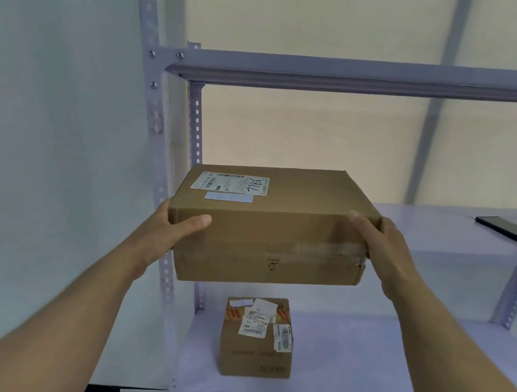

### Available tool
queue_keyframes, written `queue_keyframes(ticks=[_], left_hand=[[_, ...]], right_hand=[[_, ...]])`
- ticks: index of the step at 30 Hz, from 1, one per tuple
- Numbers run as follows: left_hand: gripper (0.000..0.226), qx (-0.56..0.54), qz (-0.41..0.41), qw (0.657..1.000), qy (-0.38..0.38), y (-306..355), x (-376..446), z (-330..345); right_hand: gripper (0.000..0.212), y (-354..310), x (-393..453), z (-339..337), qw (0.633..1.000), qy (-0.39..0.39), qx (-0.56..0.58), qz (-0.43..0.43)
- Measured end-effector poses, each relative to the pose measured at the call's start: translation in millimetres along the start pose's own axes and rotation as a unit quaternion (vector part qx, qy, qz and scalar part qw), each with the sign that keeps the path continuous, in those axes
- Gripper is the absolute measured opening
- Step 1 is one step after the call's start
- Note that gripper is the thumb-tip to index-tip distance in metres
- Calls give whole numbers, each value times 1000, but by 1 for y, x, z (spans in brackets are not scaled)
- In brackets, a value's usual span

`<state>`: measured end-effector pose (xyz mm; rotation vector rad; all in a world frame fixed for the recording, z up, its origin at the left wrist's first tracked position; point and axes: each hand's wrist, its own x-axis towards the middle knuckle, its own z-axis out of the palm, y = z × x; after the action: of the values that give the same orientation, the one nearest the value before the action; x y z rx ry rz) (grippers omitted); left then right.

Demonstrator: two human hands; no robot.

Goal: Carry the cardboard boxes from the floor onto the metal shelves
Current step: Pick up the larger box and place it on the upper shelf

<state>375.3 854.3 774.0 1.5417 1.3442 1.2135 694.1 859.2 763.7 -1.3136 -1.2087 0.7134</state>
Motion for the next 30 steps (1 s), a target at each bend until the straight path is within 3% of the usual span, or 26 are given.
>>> queue_keyframes(ticks=[11, 16, 30], left_hand=[[106, -7, -18, 1000, -11, -18, 81, -12], [94, 21, -18, 1000, -9, -27, 113, -11], [99, 144, -46, 988, 11, -68, 154, 2]], right_hand=[[63, 9, 65, 36, 1000, -1, -10, 5], [71, 13, 88, 45, 1000, -9, -17, 5], [68, 50, 142, 51, 984, -44, -172, -10]])
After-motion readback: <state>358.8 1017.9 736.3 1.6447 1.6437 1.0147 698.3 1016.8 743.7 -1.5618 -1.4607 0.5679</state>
